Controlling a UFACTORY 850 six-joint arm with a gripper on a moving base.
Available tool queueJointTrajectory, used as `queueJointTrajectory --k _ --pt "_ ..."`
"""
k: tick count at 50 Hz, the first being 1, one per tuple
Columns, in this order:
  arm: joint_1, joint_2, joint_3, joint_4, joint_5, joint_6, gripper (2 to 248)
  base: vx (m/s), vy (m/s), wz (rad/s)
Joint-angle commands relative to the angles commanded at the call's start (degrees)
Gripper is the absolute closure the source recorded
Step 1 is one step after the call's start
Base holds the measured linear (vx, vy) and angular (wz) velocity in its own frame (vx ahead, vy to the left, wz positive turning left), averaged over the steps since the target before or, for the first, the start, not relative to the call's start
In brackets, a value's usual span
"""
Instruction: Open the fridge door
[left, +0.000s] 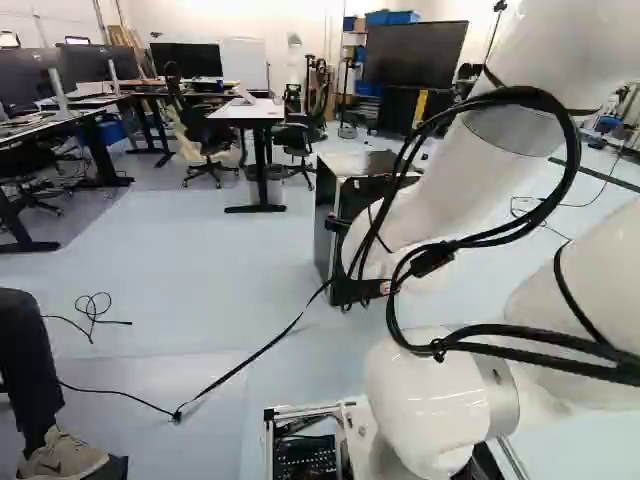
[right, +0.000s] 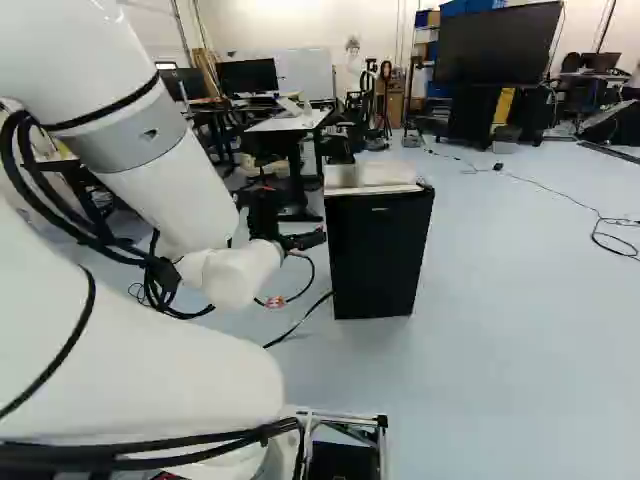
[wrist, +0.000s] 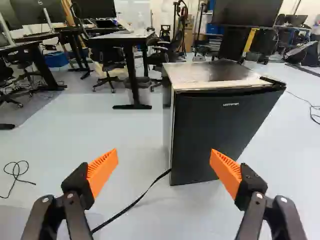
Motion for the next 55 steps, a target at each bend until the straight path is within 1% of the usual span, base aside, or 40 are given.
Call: queueJointTrajectory --k 30,55 --pt "0.0 -0.2 -0.2 0.0 0.0 0.0 3 0.000 0.000 0.000" --pt "0.0 -3.3 -2.8 0.0 0.0 0.0 3 0.000 0.000 0.000"
